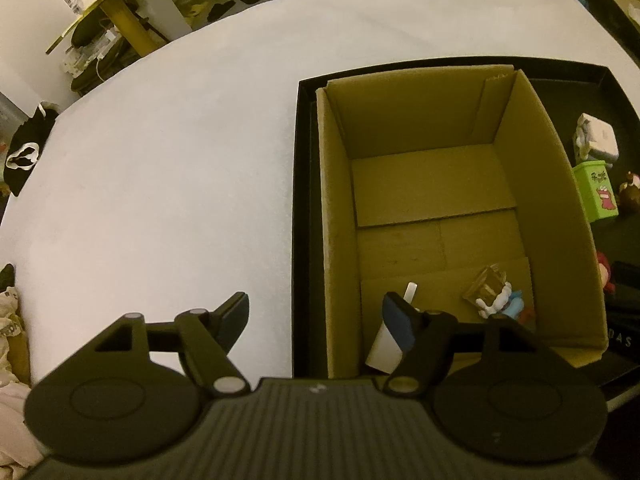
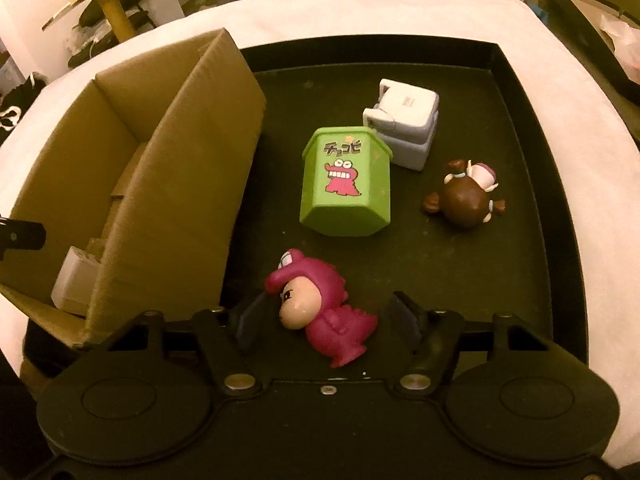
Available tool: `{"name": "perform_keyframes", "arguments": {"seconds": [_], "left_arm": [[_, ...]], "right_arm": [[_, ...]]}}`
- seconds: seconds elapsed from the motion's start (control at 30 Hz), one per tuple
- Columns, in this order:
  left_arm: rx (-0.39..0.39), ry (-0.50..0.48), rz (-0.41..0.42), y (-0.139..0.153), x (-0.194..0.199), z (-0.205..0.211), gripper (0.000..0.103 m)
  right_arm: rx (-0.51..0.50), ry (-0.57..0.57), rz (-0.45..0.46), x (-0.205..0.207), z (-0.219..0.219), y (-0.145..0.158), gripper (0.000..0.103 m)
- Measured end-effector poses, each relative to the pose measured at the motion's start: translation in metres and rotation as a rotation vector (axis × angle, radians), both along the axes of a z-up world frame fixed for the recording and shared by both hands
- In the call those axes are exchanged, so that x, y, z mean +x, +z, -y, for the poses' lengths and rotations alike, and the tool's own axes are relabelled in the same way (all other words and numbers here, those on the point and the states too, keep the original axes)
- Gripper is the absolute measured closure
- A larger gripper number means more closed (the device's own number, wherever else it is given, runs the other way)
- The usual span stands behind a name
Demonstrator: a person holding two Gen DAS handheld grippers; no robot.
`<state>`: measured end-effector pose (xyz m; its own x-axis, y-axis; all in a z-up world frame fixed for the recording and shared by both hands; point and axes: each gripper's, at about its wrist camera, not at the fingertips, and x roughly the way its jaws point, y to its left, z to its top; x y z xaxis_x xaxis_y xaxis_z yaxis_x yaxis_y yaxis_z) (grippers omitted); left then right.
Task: Organize rigid objects
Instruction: 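Move the right tool back to the pink dinosaur-hood figure, then grasp the pink figure with the right gripper and carry it toward the box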
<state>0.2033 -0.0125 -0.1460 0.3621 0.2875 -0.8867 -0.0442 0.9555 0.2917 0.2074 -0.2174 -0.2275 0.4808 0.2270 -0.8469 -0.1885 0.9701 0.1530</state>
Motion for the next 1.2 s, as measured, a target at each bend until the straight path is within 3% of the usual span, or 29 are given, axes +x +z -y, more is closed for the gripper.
{"name": "perform_keyframes", "arguments": {"seconds": [0.07, 0.1, 0.53, 1.2], "left_arm": [[0.008, -0.001, -0.001, -0.001, 0.001, 0.002, 0.03], [0.013, -0.001, -0.001, -0.001, 0.001, 0.003, 0.03], [0.018, 0.005, 0.015, 0.001, -0.001, 0.004, 0.03], [-0.063, 0.027, 0.075, 0.01, -0.015, -0.016, 0.03]], "right_arm": [[-0.021, 0.003, 0.01, -0.001, -0.002, 0.0, 0.051], [-0.038, 0.008, 0.02, -0.001, -0.004, 0.0, 0.063], [-0.097, -0.068, 0.022, -0.007, 0.011, 0.014, 0.066], [-0.12, -0.04, 0.159, -0.012, -0.016, 0.08, 0.066]]}}
